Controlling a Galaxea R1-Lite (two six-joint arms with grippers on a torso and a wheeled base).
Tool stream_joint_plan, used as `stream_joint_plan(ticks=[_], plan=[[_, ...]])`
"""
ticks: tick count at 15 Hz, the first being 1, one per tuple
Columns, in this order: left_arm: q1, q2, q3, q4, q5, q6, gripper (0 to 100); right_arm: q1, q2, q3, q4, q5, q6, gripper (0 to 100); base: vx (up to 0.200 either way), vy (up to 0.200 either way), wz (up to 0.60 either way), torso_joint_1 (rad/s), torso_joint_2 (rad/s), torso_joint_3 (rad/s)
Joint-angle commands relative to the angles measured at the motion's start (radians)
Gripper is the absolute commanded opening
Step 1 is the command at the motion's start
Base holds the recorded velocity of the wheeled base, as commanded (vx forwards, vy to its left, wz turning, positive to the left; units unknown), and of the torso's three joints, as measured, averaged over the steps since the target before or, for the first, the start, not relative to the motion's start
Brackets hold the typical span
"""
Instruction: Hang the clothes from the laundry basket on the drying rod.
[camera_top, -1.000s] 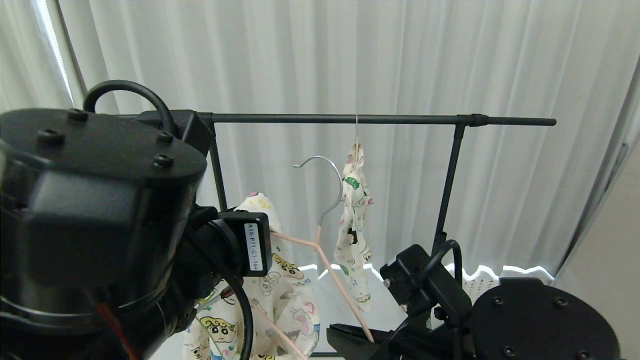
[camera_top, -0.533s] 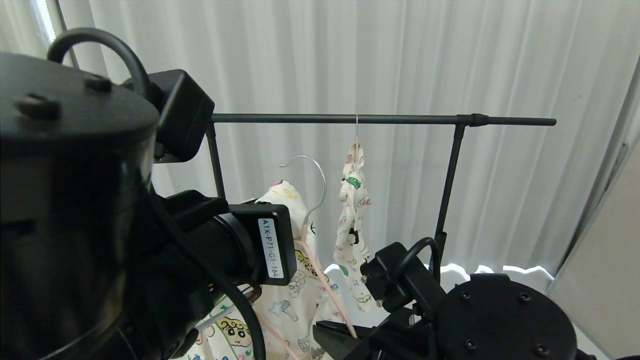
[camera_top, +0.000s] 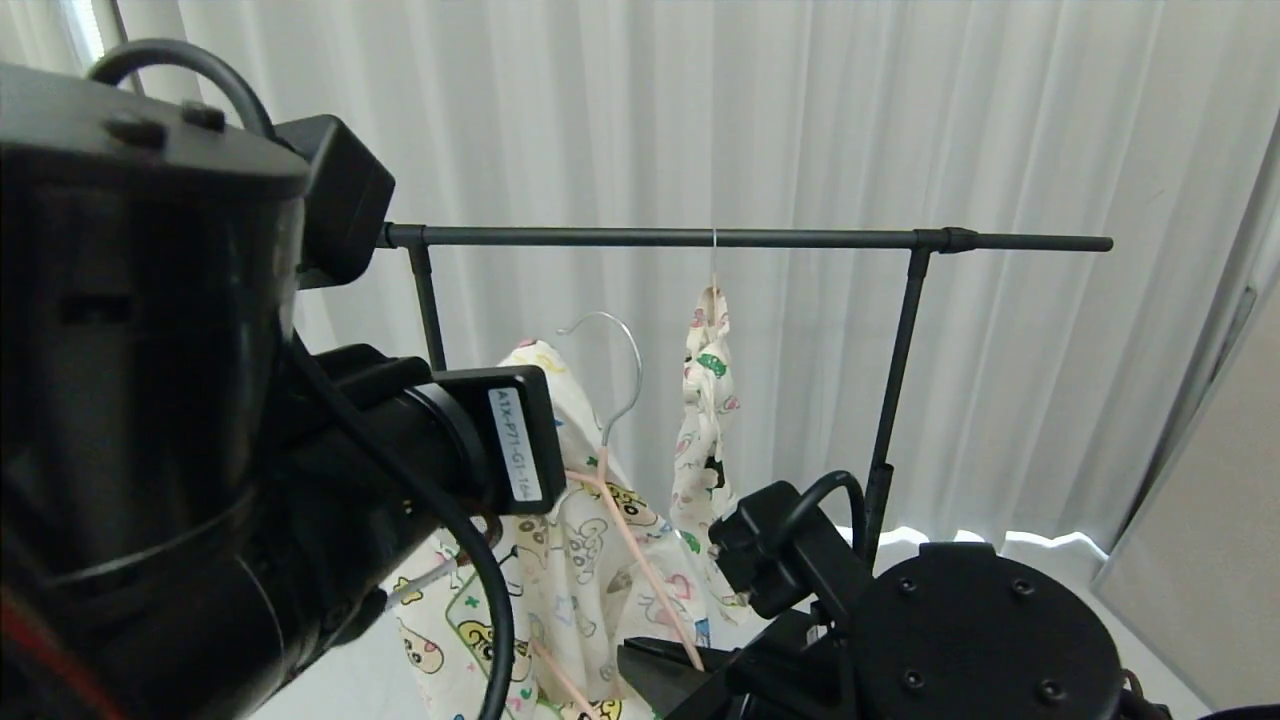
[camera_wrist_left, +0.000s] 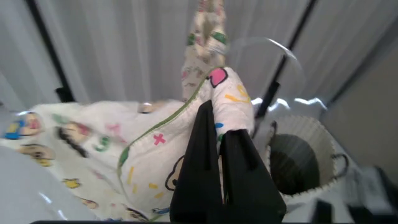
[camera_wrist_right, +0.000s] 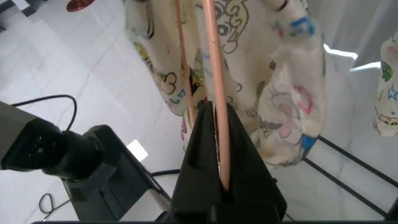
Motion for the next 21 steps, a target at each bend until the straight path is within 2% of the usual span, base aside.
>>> stream_joint_plan(ticks=[1, 3, 6, 8, 10, 13, 18, 21], plan=[[0.093, -0.027, 0.001, 0.001, -0.028, 0.002, 0, -0.002, -0.052, 0.031, -0.002, 0.004, 0.007, 0, 0.0, 0.0, 0.0, 0.0, 0.0, 0.0], [0.115, -0.038, 0.002, 0.001, -0.059, 0.004, 0, -0.002, -0.115, 0.083, -0.002, 0.02, 0.032, 0, 0.0, 0.0, 0.0, 0.0, 0.0, 0.0], [0.142, -0.032, -0.001, 0.001, -0.061, 0.004, 0, -0.007, -0.225, 0.146, -0.002, 0.087, 0.035, 0, 0.0, 0.0, 0.0, 0.0, 0.0, 0.0], [0.138, -0.035, -0.003, 0.001, -0.062, 0.004, 0, -0.034, -0.238, 0.153, -0.002, 0.09, 0.028, 0, 0.0, 0.0, 0.0, 0.0, 0.0, 0.0], [0.092, -0.04, -0.003, 0.001, -0.064, 0.002, 0, -0.051, -0.216, 0.137, -0.008, 0.092, 0.025, 0, 0.0, 0.0, 0.0, 0.0, 0.0, 0.0], [-0.002, -0.046, -0.003, 0.001, -0.065, -0.001, 0, -0.053, -0.144, 0.109, -0.109, 0.112, 0.024, 0, 0.0, 0.0, 0.0, 0.0, 0.0, 0.0], [-0.078, -0.047, -0.015, 0.0, -0.065, -0.002, 0, -0.053, -0.06, 0.019, -0.121, 0.119, 0.024, 0, 0.0, 0.0, 0.0, 0.0, 0.0, 0.0], [-0.111, -0.049, -0.039, 0.0, -0.065, -0.033, 0, -0.053, -0.015, -0.035, -0.124, 0.119, 0.025, 0, 0.0, 0.0, 0.0, 0.0, 0.0, 0.0]])
